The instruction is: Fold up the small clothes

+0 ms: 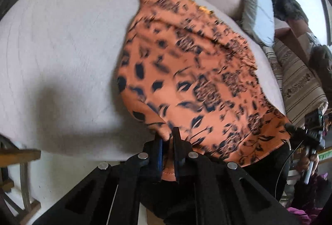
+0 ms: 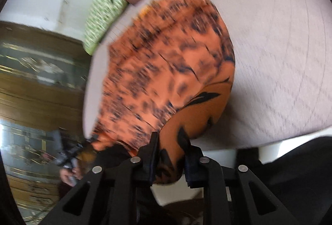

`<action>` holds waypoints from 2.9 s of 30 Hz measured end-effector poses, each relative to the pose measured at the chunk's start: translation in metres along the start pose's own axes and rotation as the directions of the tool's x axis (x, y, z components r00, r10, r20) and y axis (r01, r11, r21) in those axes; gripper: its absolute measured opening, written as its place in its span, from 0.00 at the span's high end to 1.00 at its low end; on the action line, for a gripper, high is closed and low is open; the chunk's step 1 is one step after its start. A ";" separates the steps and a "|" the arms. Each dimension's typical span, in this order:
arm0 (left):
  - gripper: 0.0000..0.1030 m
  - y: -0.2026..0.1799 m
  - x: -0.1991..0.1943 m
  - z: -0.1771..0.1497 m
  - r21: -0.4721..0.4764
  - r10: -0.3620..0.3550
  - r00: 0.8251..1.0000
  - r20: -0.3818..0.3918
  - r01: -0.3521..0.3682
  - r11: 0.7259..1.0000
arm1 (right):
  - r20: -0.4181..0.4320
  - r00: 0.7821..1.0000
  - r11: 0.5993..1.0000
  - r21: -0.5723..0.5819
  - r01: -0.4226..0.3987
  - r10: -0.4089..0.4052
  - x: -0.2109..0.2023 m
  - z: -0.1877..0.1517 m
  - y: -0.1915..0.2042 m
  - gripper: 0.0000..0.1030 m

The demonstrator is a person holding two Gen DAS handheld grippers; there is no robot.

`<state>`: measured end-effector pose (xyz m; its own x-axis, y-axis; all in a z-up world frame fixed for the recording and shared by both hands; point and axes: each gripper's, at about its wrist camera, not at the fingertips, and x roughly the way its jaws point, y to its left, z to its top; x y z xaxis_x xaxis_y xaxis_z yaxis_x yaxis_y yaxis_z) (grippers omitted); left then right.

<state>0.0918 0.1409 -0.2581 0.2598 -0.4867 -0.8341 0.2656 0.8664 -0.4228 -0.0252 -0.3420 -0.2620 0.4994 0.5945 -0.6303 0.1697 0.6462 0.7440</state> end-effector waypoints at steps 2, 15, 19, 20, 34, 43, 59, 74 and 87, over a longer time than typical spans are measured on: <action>0.92 -0.001 -0.009 0.012 0.008 -0.007 1.000 0.015 0.007 1.000 | 0.053 0.997 0.998 0.004 -0.056 0.055 -0.018 0.016 0.011 0.89; 0.37 0.020 -0.033 0.025 -0.010 0.153 0.987 0.053 -0.153 0.988 | 0.052 0.999 0.999 0.049 0.012 -0.015 -0.035 0.061 0.014 0.81; 0.37 0.050 -0.005 -0.013 -0.108 0.135 0.990 -0.044 -0.139 0.984 | -0.011 0.994 0.991 0.084 0.108 -0.108 -0.004 0.042 -0.014 0.27; 0.37 0.052 -0.001 -0.020 -0.119 0.127 0.990 -0.060 -0.134 0.984 | -0.011 0.989 0.986 0.079 0.147 -0.147 0.001 0.033 -0.021 0.27; 0.38 0.048 0.020 -0.055 -0.233 -0.115 0.990 -0.087 0.092 0.968 | -0.051 0.978 0.961 0.182 0.210 -0.204 0.002 0.005 -0.084 0.27; 0.77 0.036 0.038 -0.046 -0.241 -0.170 0.982 -0.084 0.145 0.960 | -0.081 0.972 0.953 0.197 0.231 -0.219 0.005 -0.004 -0.091 0.27; 0.78 0.043 0.058 -0.042 -0.285 -0.135 0.984 -0.118 0.096 0.954 | -0.193 0.946 0.956 0.088 0.281 -0.260 0.076 -0.028 -0.089 0.79; 0.93 0.008 0.003 0.028 -0.119 -0.144 0.989 0.031 0.147 0.982 | 0.084 0.996 0.999 0.033 0.010 -0.012 0.001 0.022 -0.018 0.92; 0.35 0.061 -0.025 -0.009 -0.250 0.043 0.998 -0.035 -0.051 0.967 | 0.120 0.992 0.998 0.026 -0.051 0.048 0.012 0.063 0.004 0.91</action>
<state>0.0929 0.2068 -0.2660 0.2380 -0.4446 -0.8635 0.0113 0.8903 -0.4552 0.0348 -0.3629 -0.2526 0.6054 0.5627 -0.5629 0.1663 0.6022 0.7808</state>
